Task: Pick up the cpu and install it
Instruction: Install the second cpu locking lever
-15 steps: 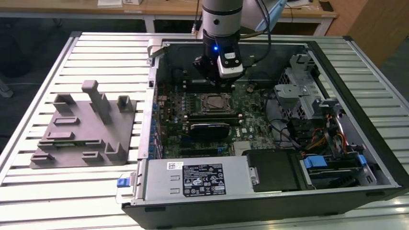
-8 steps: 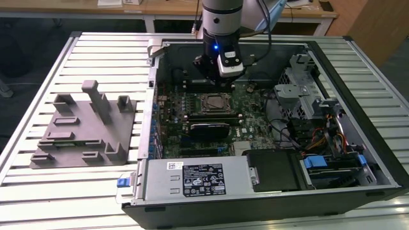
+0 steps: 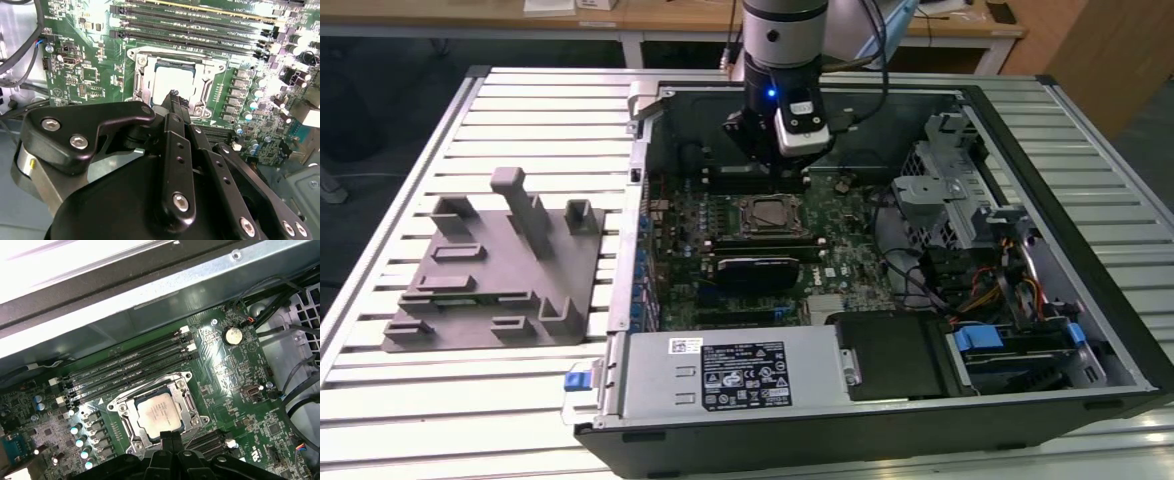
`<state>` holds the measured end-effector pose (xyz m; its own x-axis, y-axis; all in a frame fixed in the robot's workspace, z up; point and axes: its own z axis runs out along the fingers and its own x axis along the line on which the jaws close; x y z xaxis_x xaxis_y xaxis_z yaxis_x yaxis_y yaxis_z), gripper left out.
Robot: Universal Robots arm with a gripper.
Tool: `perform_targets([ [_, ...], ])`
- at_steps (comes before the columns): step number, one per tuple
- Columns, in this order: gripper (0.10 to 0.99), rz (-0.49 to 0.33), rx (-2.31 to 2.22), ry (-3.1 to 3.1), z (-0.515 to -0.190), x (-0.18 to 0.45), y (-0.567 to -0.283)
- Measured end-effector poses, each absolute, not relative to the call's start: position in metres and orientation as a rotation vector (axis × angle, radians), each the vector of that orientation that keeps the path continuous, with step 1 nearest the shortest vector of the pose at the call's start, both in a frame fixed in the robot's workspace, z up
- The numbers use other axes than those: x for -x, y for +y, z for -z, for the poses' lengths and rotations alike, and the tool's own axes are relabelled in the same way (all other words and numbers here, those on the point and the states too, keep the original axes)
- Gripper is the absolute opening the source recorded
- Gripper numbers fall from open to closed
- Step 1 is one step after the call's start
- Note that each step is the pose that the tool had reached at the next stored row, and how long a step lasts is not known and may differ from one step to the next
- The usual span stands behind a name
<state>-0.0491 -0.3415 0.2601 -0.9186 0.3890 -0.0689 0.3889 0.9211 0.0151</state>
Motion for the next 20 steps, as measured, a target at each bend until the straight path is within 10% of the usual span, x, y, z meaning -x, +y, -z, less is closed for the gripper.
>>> perform_targets([
  [20, 0.106, -0.001, -0.61, 3.01, -0.26, 0.049, -0.352],
])
